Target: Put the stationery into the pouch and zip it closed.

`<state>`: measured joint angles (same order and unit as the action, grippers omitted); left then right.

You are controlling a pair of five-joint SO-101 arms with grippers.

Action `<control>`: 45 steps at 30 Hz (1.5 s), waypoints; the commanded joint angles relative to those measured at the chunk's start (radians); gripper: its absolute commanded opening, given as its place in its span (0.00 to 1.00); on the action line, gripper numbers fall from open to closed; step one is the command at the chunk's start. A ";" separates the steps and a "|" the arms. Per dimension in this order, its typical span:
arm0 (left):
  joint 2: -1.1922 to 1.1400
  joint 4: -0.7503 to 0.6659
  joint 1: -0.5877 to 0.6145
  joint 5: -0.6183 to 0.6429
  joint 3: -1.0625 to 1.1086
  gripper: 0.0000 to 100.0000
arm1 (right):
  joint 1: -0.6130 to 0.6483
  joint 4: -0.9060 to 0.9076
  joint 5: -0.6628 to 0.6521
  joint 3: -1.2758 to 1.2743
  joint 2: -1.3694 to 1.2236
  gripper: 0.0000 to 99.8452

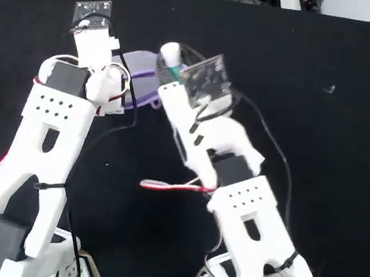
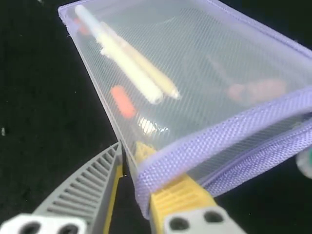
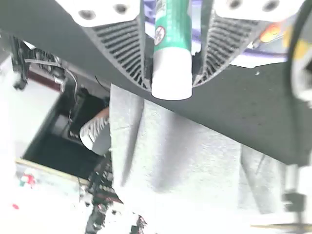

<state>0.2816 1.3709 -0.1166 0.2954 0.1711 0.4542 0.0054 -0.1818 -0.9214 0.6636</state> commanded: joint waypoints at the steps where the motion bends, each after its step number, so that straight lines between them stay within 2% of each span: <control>1: -0.008 -0.012 -0.041 0.014 0.039 0.03 | 0.038 -0.209 0.005 -0.070 0.036 0.01; 7: -0.008 -0.011 -0.035 0.015 0.044 0.03 | 0.040 -0.468 0.006 -0.150 0.041 0.01; 15: -0.006 -0.011 -0.039 0.015 0.042 0.03 | 0.041 -0.488 0.020 -0.145 0.042 0.01; 18: -0.006 -0.011 -0.041 0.015 0.039 0.03 | 0.041 -0.502 0.127 -0.143 0.036 0.01; 22: -0.006 -0.011 -0.042 0.015 0.038 0.03 | 0.040 -0.612 0.238 -0.183 0.033 0.01; 27: -0.006 -0.008 -0.042 0.018 0.013 0.03 | 0.040 -0.724 0.241 -0.266 0.033 0.01; 30: -0.006 -0.008 -0.042 0.068 0.005 0.03 | 0.038 -0.781 0.241 -0.289 0.033 0.01; 38: -0.006 -0.006 -0.044 0.147 0.004 0.03 | 0.035 -0.822 0.238 -0.274 -0.033 0.01; 41: -0.006 0.066 -0.044 0.153 -0.050 0.03 | 0.035 -0.942 0.235 -0.272 -0.125 0.01; 45: -0.008 0.180 -0.042 0.192 -0.151 0.03 | 0.041 -1.132 0.153 -0.269 -0.274 0.01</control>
<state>0.2785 1.4661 -0.1258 0.4335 0.0974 0.4772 -0.9920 0.0176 -1.2206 0.4626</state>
